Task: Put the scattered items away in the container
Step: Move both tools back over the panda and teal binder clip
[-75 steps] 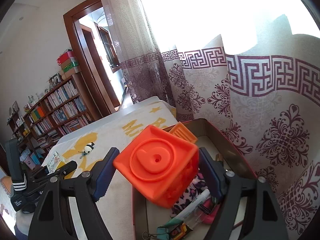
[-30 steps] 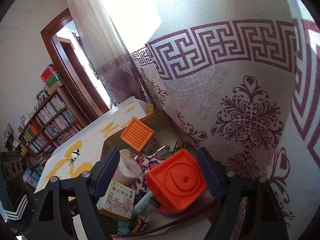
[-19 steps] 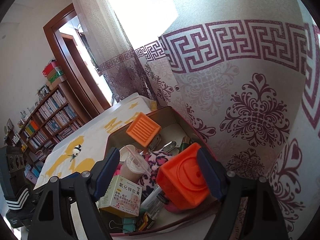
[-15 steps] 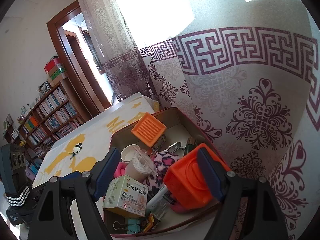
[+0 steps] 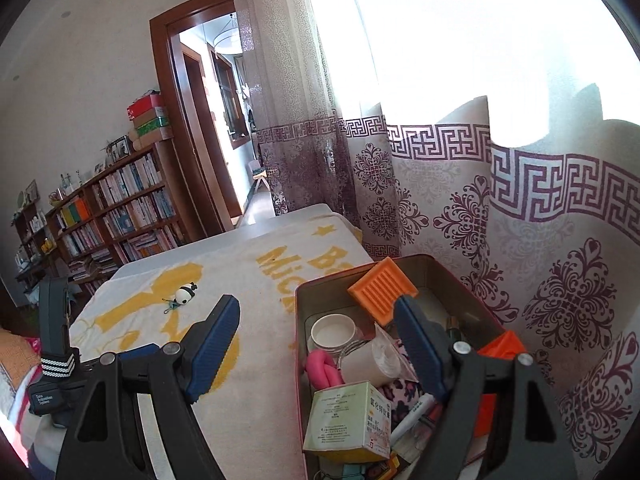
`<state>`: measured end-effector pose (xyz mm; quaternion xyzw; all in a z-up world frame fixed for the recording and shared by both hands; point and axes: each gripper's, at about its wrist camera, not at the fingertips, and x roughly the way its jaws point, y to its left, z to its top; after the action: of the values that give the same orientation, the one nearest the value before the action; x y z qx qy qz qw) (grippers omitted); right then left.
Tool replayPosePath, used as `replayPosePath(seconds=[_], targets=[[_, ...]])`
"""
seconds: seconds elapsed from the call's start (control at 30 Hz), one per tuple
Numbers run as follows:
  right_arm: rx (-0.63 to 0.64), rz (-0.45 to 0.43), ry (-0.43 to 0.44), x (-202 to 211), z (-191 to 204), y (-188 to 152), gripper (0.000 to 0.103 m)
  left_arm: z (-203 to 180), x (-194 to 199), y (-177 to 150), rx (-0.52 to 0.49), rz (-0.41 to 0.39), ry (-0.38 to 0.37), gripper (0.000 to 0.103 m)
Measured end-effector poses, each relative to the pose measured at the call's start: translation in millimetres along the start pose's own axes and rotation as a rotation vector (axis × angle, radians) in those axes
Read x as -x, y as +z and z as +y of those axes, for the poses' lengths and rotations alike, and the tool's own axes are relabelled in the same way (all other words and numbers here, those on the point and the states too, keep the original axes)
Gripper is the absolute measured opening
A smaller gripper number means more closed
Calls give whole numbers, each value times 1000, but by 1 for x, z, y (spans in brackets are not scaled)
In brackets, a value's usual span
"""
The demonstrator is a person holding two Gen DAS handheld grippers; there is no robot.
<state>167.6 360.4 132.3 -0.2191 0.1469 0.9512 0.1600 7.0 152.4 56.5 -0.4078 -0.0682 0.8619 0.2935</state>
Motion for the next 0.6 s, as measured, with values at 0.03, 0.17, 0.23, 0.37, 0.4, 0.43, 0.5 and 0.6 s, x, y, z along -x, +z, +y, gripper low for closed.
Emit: replayPosePath(seconds=[0.03,0.17,0.23,0.37,0.4,0.43,0.5,0.6], targets=[[4,10,15,-4,6,-1,83,12,2,2,24,-6,16,78],[31,58,77,-22,32,-6,83,55,13,12,99,-30,83,79],[45,90,112,-32,45,-8,83,71,18,18,112,-53,116,87],[63,143,162,-52,67,-16,83,91,20,32,67,-86,185,87],[66,154,170,-56,71,-18,83,94,18,36,44,-88,201,87],[69,163,177,-59,75,-19,83,97,15,40,24,-84,216,87],[76,180,189,-66,82,-22,83,104,7,48,-4,-66,219,87],[83,203,199,-74,90,-26,83,113,-10,57,-34,-21,216,87]])
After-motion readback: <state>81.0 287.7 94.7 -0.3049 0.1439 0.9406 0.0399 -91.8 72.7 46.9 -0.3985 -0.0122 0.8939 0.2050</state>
